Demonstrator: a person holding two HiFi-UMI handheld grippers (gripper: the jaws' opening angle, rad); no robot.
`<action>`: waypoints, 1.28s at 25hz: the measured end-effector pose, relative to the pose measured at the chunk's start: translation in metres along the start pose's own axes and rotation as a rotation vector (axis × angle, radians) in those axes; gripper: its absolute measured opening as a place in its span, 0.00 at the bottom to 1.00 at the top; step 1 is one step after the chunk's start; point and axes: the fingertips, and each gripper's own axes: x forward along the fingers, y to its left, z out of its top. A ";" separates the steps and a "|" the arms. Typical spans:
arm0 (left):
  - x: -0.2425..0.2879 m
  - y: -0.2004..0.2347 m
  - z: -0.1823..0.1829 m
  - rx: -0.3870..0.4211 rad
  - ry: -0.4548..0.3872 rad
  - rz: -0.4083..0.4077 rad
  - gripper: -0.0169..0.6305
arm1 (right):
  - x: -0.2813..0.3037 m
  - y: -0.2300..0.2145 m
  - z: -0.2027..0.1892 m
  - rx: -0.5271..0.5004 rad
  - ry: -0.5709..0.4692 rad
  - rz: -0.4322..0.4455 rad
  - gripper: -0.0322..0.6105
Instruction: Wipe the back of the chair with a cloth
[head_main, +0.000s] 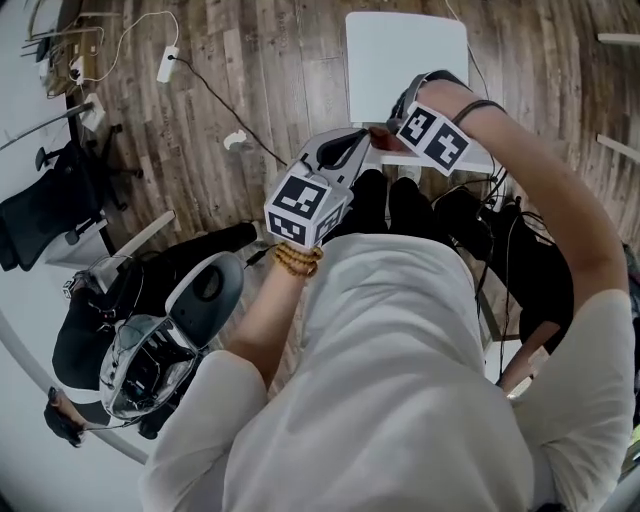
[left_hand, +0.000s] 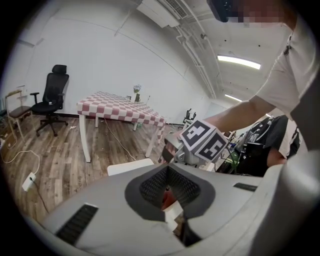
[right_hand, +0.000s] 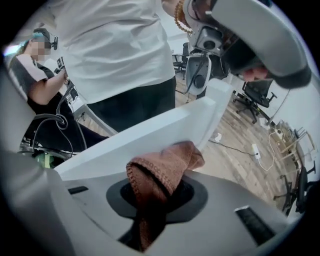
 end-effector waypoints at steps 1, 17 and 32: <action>0.000 -0.001 -0.001 -0.002 0.000 -0.001 0.07 | 0.006 0.001 -0.002 0.006 0.000 0.010 0.17; 0.017 0.007 -0.021 -0.023 0.043 -0.040 0.07 | 0.107 0.001 -0.056 0.151 0.021 0.123 0.17; -0.003 0.001 0.016 -0.011 0.049 -0.108 0.07 | 0.090 0.012 -0.058 0.259 0.015 0.150 0.17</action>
